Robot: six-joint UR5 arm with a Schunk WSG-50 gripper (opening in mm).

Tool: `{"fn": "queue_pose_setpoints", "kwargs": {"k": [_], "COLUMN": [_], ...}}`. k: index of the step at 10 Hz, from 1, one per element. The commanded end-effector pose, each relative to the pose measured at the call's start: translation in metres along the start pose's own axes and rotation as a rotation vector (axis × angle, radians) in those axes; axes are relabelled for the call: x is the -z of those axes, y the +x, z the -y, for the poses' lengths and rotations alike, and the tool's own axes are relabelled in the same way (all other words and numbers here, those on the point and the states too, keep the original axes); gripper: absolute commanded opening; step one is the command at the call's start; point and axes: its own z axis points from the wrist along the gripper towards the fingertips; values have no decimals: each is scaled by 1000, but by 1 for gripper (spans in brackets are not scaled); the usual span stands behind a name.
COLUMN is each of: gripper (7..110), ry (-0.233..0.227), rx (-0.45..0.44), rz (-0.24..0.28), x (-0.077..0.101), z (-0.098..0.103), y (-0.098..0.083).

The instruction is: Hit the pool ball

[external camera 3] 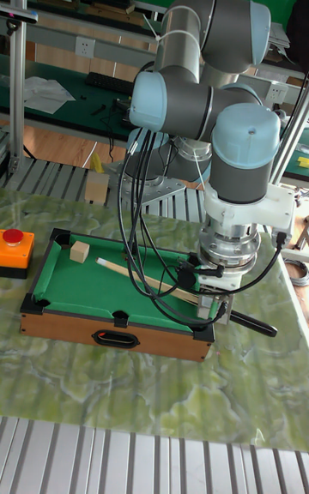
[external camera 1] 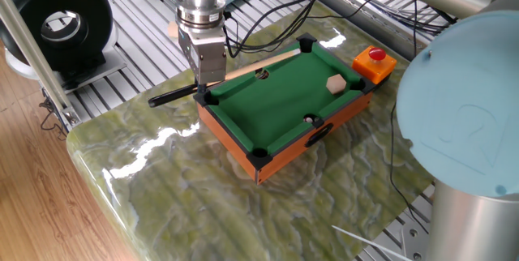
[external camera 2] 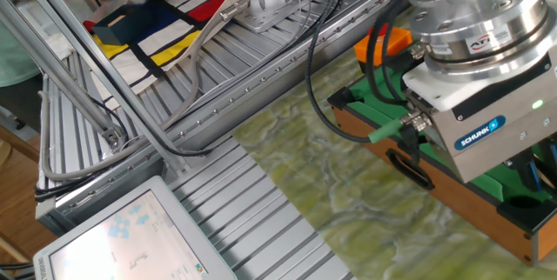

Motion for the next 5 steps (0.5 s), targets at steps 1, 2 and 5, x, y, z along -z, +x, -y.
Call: {"fn": "queue_pose_setpoints", "kwargs": {"k": [1, 2, 5], "gripper": [7, 7, 7], "ry": [6, 6, 36], "rx": [-4, 0, 12], "rz": [7, 15, 57], "x": [1, 1, 2], "z": [2, 2, 10], "y": [-1, -3, -14]}}
